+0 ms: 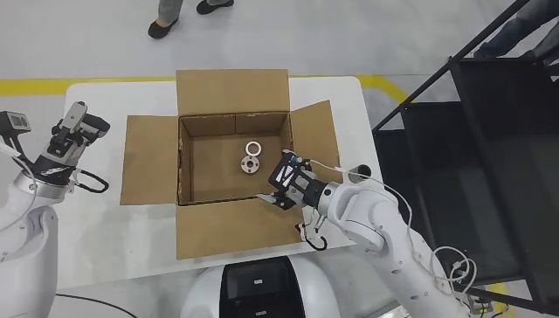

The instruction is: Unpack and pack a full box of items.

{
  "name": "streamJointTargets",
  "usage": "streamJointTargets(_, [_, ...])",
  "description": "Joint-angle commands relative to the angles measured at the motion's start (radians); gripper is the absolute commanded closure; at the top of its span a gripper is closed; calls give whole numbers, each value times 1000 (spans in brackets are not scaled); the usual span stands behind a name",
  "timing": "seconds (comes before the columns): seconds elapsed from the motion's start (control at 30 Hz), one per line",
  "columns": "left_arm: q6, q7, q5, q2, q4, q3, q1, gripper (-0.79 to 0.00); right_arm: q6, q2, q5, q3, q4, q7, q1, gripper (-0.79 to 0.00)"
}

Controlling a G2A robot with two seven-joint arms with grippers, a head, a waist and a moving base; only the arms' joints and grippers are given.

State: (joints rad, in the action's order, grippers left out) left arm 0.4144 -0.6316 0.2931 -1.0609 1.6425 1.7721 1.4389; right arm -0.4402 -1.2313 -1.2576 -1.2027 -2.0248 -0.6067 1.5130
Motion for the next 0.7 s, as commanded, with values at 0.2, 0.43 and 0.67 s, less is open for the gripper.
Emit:
streamJointTargets(0.2, [0,0,0,0,0,0,0,-785,-11,-2,-7,24,7,-11,-30,-785])
streamJointTargets(0.43, [0,0,0,0,0,0,0,-785,-42,-31,82,189,144,-206,-260,-785])
streamJointTargets(0.67, [0,0,0,0,0,0,0,-785,39,-82,184,343,361,-301,-487,-785])
